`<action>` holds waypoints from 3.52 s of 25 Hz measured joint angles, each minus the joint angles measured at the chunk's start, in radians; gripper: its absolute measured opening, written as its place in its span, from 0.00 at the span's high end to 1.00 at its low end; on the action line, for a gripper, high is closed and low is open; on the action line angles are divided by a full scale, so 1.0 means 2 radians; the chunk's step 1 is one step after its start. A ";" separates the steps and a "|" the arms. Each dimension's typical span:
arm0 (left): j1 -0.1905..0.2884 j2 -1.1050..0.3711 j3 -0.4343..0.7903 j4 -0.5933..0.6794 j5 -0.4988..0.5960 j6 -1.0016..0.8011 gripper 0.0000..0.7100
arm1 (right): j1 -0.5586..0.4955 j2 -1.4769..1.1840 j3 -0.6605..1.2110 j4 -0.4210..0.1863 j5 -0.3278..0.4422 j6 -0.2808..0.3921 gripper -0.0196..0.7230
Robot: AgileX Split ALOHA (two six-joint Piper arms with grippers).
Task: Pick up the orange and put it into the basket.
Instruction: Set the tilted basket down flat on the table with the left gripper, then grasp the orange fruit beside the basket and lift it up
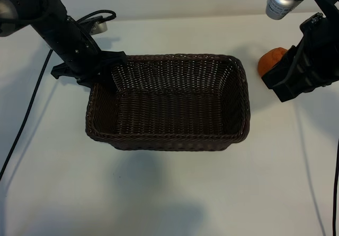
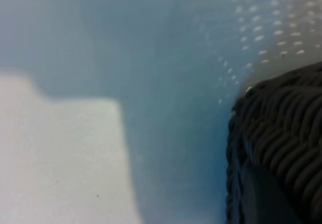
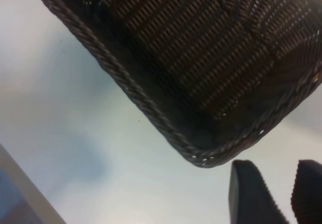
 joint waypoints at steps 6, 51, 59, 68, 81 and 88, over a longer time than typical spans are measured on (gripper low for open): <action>0.000 0.000 0.000 -0.007 0.013 0.003 0.39 | 0.000 0.000 0.000 0.000 0.000 0.000 0.64; 0.000 -0.133 -0.061 -0.040 0.076 0.021 0.19 | 0.000 0.000 0.000 0.000 -0.002 0.000 0.64; 0.000 -0.141 -0.058 -0.051 0.076 0.031 0.19 | 0.000 0.000 0.000 0.000 -0.002 0.000 0.64; 0.000 -0.202 0.017 -0.051 0.076 0.053 0.19 | 0.000 0.000 0.000 0.000 -0.003 0.000 0.64; 0.024 -0.222 0.100 -0.060 0.076 0.057 0.19 | 0.000 0.000 0.000 0.000 -0.003 0.002 0.64; 0.048 -0.222 0.100 -0.062 0.076 0.068 0.19 | 0.000 0.000 0.000 0.000 -0.003 0.002 0.64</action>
